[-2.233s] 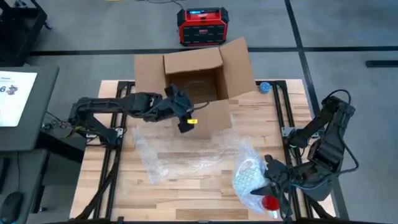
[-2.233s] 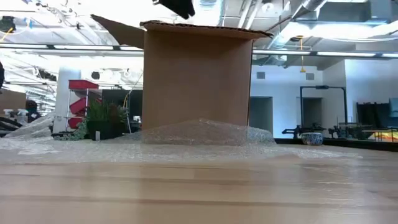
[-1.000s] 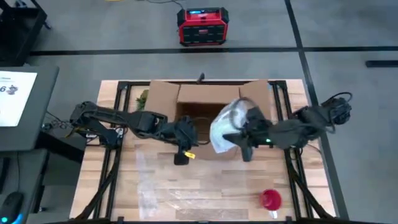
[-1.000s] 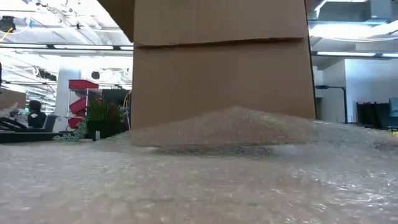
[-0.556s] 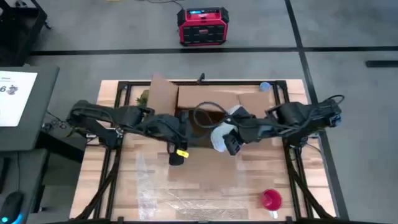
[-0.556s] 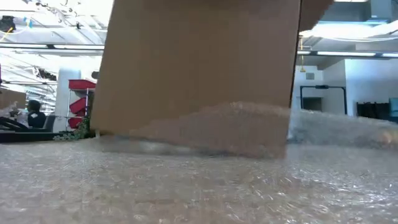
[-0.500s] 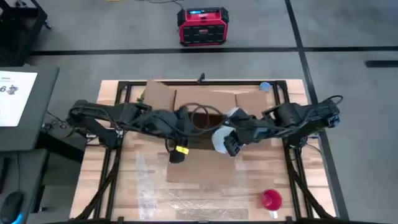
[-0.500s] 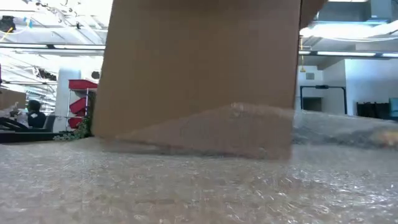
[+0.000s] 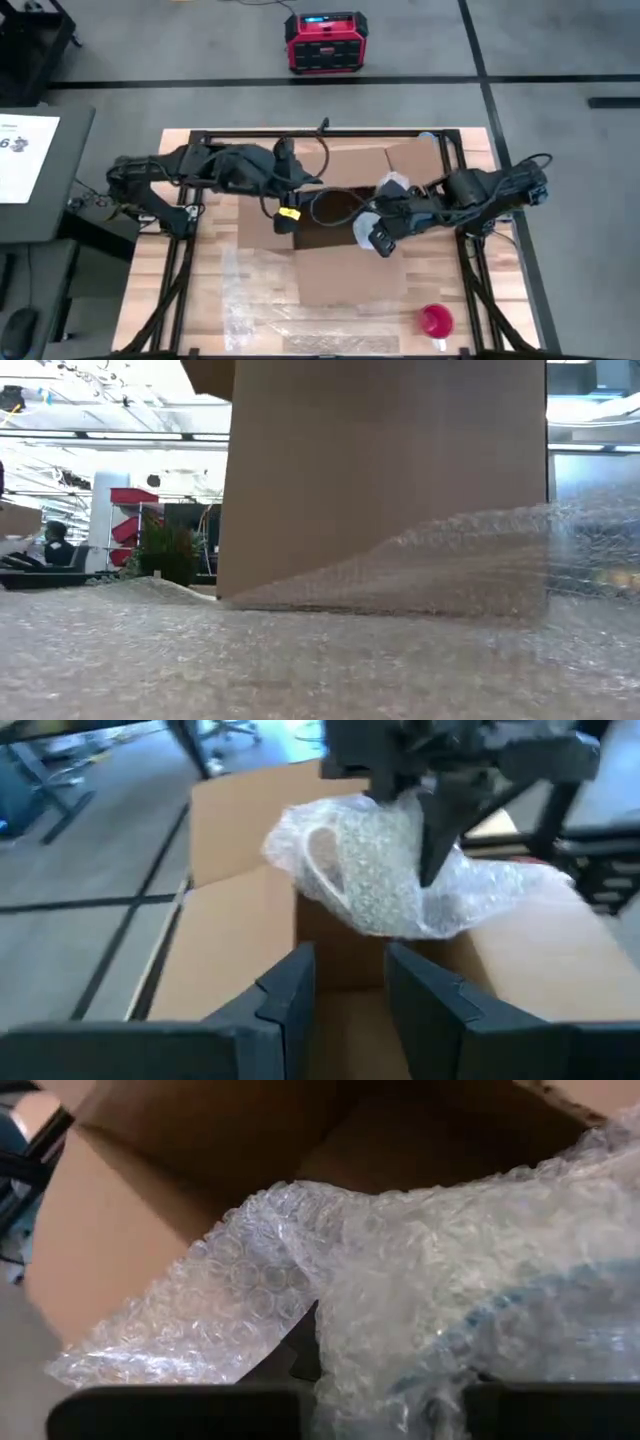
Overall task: Wrap mug
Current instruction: Put the green patterned mug into the cardboard box
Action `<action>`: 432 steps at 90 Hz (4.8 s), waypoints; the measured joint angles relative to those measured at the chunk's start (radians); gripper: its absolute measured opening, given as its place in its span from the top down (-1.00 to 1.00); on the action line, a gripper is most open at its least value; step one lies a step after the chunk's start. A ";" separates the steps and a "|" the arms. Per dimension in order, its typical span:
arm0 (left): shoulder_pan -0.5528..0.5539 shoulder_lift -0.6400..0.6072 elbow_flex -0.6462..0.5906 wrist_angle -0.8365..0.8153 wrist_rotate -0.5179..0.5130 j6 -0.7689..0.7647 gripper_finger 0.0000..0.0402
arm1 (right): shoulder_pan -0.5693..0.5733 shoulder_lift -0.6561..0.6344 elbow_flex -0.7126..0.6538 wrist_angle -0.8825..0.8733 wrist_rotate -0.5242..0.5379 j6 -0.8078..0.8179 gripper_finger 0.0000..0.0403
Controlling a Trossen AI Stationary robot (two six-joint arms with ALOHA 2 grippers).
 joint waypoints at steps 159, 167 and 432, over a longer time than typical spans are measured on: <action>0.119 0.193 0.277 -0.290 0.103 0.031 1.00 | -0.131 -0.002 0.096 -0.042 0.080 -0.035 0.85; 0.118 0.235 0.277 -0.290 0.101 0.042 1.00 | -0.137 -0.001 0.150 -0.077 0.143 -0.021 0.85; 0.353 -0.041 0.351 -0.383 0.131 -0.437 1.00 | -0.501 0.498 0.071 0.219 -0.208 -0.975 0.83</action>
